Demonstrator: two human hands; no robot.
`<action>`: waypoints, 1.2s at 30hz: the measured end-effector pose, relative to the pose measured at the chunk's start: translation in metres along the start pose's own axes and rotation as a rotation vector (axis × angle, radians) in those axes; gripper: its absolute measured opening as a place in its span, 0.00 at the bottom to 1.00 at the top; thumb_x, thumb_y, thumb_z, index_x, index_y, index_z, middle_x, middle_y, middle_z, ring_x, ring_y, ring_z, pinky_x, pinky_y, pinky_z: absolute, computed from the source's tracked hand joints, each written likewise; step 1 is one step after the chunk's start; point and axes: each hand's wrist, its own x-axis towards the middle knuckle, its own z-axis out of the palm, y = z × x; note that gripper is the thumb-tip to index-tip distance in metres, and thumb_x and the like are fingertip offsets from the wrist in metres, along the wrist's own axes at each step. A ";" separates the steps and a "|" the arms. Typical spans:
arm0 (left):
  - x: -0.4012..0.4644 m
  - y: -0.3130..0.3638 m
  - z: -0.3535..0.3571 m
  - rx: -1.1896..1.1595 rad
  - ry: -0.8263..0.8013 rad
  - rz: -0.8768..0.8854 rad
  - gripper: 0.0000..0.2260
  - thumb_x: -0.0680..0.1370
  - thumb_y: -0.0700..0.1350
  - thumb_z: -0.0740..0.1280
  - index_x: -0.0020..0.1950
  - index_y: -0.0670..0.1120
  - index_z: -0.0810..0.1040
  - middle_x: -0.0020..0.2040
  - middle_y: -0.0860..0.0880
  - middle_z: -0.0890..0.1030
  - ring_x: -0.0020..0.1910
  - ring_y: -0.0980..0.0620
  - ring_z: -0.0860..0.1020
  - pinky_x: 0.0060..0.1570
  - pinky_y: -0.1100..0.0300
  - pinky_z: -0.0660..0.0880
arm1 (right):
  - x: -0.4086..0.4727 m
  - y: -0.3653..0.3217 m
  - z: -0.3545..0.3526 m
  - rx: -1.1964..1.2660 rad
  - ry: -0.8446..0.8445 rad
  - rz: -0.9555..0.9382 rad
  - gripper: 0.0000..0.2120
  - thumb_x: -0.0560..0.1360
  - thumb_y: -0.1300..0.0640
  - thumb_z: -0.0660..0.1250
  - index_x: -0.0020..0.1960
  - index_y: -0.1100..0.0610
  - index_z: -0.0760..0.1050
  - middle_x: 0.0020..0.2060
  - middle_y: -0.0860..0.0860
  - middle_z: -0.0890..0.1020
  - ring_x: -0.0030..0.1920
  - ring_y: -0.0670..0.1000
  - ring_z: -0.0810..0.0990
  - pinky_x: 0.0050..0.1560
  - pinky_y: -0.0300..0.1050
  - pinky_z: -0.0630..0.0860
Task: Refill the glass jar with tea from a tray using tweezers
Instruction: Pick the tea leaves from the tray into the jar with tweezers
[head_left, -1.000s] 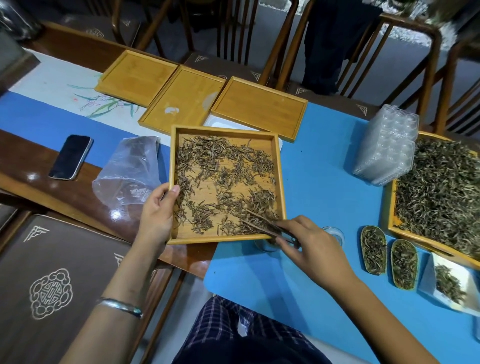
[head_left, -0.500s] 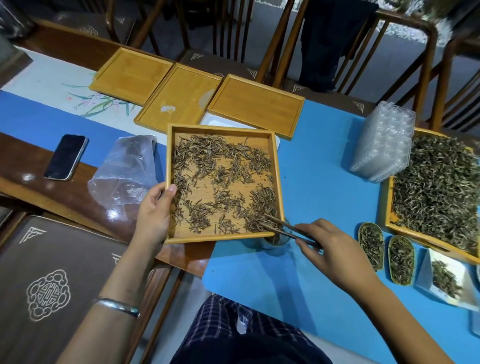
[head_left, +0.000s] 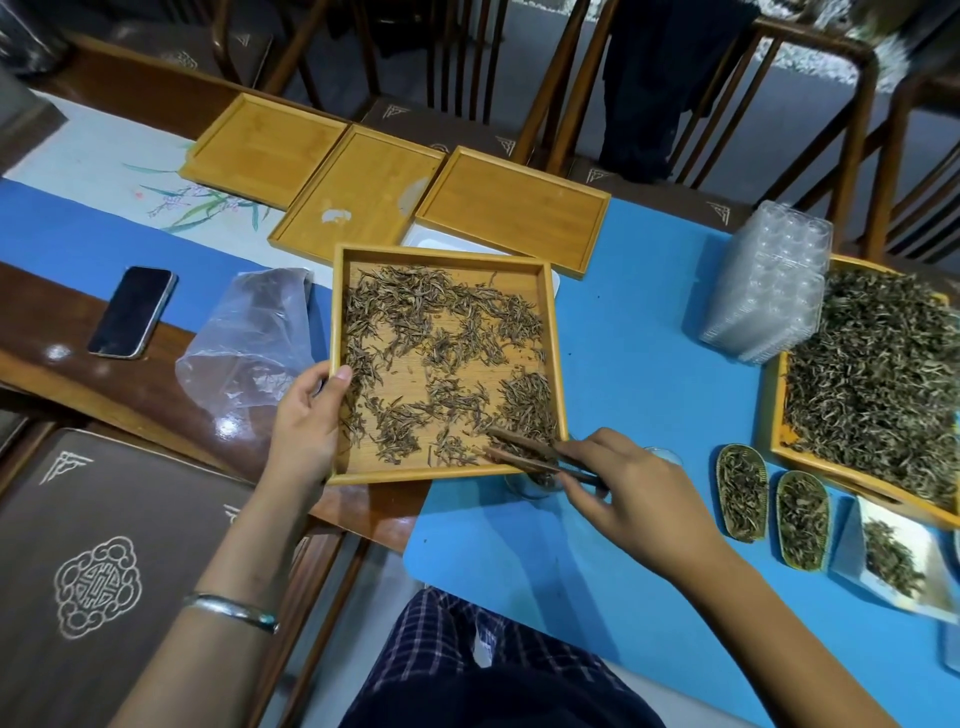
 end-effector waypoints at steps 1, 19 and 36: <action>0.000 0.000 0.000 0.005 0.000 -0.004 0.14 0.81 0.47 0.63 0.62 0.40 0.75 0.42 0.50 0.78 0.36 0.57 0.74 0.36 0.66 0.71 | 0.001 0.000 0.002 -0.008 -0.010 -0.005 0.16 0.78 0.47 0.62 0.64 0.48 0.74 0.51 0.46 0.78 0.43 0.49 0.81 0.39 0.50 0.78; 0.011 -0.003 -0.006 -0.045 -0.012 0.039 0.05 0.82 0.46 0.63 0.51 0.48 0.79 0.35 0.56 0.84 0.34 0.62 0.81 0.33 0.69 0.76 | -0.017 0.026 -0.011 -0.012 -0.030 0.110 0.14 0.77 0.47 0.63 0.61 0.46 0.76 0.47 0.44 0.78 0.43 0.47 0.79 0.40 0.51 0.78; 0.011 0.000 -0.008 -0.050 -0.036 0.063 0.05 0.81 0.48 0.64 0.48 0.51 0.79 0.37 0.56 0.84 0.36 0.60 0.82 0.34 0.68 0.77 | 0.000 0.008 0.004 -0.008 0.081 0.141 0.11 0.77 0.49 0.63 0.58 0.49 0.76 0.43 0.47 0.77 0.42 0.52 0.80 0.36 0.50 0.76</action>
